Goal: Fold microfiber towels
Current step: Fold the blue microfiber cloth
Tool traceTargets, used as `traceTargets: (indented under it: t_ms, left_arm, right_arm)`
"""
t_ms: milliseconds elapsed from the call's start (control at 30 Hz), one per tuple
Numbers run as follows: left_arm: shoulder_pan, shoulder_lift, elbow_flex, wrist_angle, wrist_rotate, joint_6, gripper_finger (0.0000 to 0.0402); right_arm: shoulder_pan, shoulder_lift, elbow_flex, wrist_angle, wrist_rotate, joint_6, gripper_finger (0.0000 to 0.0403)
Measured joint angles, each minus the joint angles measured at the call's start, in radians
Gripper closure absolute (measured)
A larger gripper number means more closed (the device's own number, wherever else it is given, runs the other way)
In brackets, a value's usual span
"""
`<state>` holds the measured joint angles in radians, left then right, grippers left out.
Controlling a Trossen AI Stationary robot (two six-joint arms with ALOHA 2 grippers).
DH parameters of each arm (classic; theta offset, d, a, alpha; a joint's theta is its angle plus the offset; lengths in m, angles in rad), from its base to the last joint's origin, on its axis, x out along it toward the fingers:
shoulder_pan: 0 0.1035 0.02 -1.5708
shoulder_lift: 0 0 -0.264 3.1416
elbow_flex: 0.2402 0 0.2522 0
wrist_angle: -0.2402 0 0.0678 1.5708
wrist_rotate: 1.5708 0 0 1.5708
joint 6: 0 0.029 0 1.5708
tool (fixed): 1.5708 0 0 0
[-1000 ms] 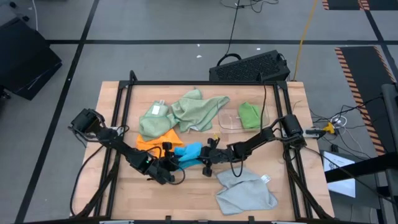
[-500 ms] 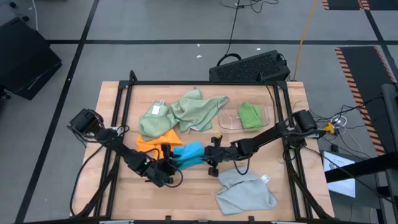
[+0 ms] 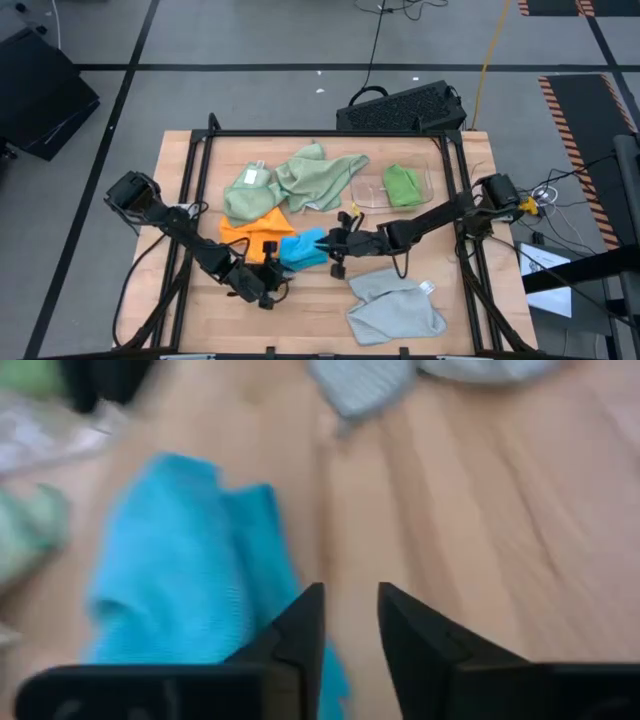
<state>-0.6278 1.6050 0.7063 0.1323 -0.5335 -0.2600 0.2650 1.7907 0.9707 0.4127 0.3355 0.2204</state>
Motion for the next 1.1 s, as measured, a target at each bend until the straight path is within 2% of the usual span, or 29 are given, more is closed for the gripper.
traceTargets:
  t_ms: [100,233,300,433,567,667,867,1000,1100]
  left_arm:
    - [0.000,-0.042,0.001,0.011,-0.134,-0.003,0.0330]
    - [0.024,-0.063,0.000,-0.003,-0.345,-0.071,0.0355]
    - [0.059,-0.062,0.000,-0.013,-0.307,-0.134,0.0365]
    - [0.124,-0.018,-0.031,-0.078,-0.105,-0.285,0.0379]
    - [0.135,0.037,-0.078,-0.076,-0.036,-0.391,0.0389]
    - [0.135,0.054,-0.094,-0.066,0.007,-0.416,0.0393]
    - [0.134,-0.037,-0.061,-0.087,0.048,-0.288,0.0385]
    - [0.138,-0.110,-0.042,-0.060,-0.065,-0.210,0.0382]
    - [0.139,-0.101,-0.042,-0.072,-0.084,-0.197,0.0385]
  right_arm:
    - [-0.028,0.072,0.000,0.111,-0.002,0.003,0.0358]
    - [-0.057,0.175,-0.001,0.271,-0.092,0.037,0.0379]
    - [-0.060,0.221,0.001,0.325,-0.106,0.051,0.0390]
    - [-0.059,0.295,0.000,0.329,-0.111,0.088,0.0401]
    - [-0.053,0.346,0.001,0.348,-0.105,0.117,0.0400]
    - [-0.054,0.364,0.002,0.357,-0.124,0.127,0.0402]
    - [-0.048,0.346,0.002,0.339,-0.128,0.090,0.0402]
    - [-0.047,0.340,0.001,0.336,-0.131,0.082,0.0402]
    - [-0.047,0.340,0.000,0.335,-0.131,0.082,0.0403]
